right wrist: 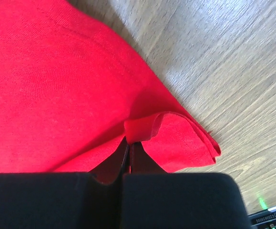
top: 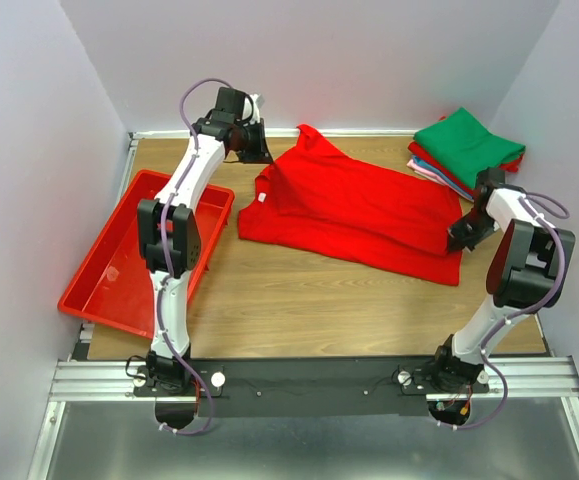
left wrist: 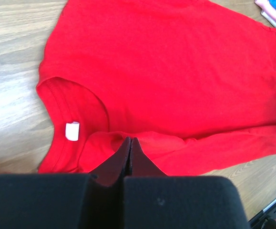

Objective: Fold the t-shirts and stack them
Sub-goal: Fold the tshirt

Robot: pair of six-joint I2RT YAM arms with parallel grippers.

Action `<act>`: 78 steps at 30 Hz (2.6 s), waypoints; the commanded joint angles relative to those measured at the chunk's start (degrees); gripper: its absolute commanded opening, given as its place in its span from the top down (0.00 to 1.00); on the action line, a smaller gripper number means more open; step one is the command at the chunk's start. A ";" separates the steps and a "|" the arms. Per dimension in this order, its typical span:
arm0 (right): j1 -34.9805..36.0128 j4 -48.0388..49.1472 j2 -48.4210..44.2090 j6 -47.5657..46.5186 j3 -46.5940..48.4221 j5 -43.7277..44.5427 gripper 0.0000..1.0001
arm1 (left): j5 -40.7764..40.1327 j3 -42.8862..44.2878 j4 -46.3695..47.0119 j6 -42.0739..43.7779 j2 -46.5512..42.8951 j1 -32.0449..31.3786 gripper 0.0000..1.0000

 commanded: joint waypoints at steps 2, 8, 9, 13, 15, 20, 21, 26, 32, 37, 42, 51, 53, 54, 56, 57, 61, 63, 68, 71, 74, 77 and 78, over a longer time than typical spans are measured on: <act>-0.56 0.48 2.31 0.71 2.67 2.69 0.99 | 2.70 3.46 0.62 0.34 2.58 0.35 1.00; -0.56 0.48 3.89 0.28 5.57 4.27 0.97 | 2.70 6.80 1.58 0.25 5.57 0.62 0.98; -0.56 0.48 4.16 -0.07 6.18 4.27 0.93 | 2.78 6.98 2.02 0.08 5.74 0.71 0.91; -0.56 0.57 4.07 -2.01 10.23 3.74 0.40 | 2.96 8.30 3.61 -0.36 5.66 0.79 0.39; -0.56 0.48 3.11 -2.53 11.90 4.88 0.18 | 3.22 8.39 3.70 0.16 5.05 0.79 0.34; 0.58 1.35 -1.28 -4.81 12.26 6.91 0.05 | 2.09 0.78 4.75 1.92 1.89 0.44 0.33; 1.19 1.70 -1.90 -5.26 11.73 6.82 0.05 | 1.73 -1.00 5.45 2.36 0.31 0.27 0.33; 7.78 4.51 -3.40 -4.91 7.78 4.72 0.06 | 0.59 -12.24 8.61 3.94 -3.21 -1.14 0.33; 13.24 11.10 -1.82 -2.19 0.57 -1.44 0.07 | 3.31 -24.12 16.35 2.36 -4.63 -3.07 0.33; 13.86 13.40 0.20 -2.45 -2.07 -1.79 0.07 | 2.70 -27.64 19.95 2.54 -3.48 -6.67 0.33; 13.86 13.57 2.75 -4.64 -3.74 -2.23 0.07 | -0.98 -32.37 21.36 2.28 -3.56 -8.08 0.33; 13.86 11.91 0.03 -2.54 -11.56 -4.78 0.08 | -5.30 -47.92 24.96 2.19 -9.01 -8.08 0.33; 13.86 10.24 -1.55 -1.49 -13.93 -4.78 0.08 | -5.82 -51.53 25.93 2.10 -11.11 -8.08 0.33; 13.77 9.80 -2.95 -1.22 -14.90 -4.96 0.08 | -6.00 -52.68 26.11 1.84 -12.00 -8.08 0.33; 13.86 9.36 -4.62 -0.61 -17.70 -6.18 0.08 | -6.09 -54.71 26.46 1.83 -13.32 -8.08 0.33; 13.86 9.09 -6.37 0.01 -18.59 -6.80 0.08 | -6.09 -56.46 26.72 1.75 -14.37 -8.08 0.33; 13.86 8.30 -9.90 1.77 -22.81 -8.21 0.08 | -5.92 -59.98 26.81 1.83 -16.84 -8.26 0.33; 13.86 8.04 -12.27 2.73 -25.35 -9.52 0.07 | -5.92 -62.09 26.99 1.66 -18.59 -8.35 0.33; 13.86 7.51 -15.79 3.61 -29.40 -12.16 0.07 | -5.57 -66.23 26.81 0.87 -22.55 -8.96 0.33; 13.86 6.72 -19.12 3.61 -30.29 -12.43 0.07 | -5.91 -67.02 26.29 0.60 -25.18 -9.49 0.33; 13.86 5.76 -20.18 3.53 -29.41 -12.69 0.07 | -6.53 -66.06 26.11 0.43 -25.37 -9.58 0.33; 13.86 4.79 -20.80 3.26 -27.40 -12.61 0.07 | -7.49 -64.74 25.76 -0.01 -24.14 -9.58 0.34; 13.86 4.70 -20.89 2.83 -26.86 -12.52 0.07 | -8.46 -63.78 25.41 -0.36 -23.88 -9.66 0.36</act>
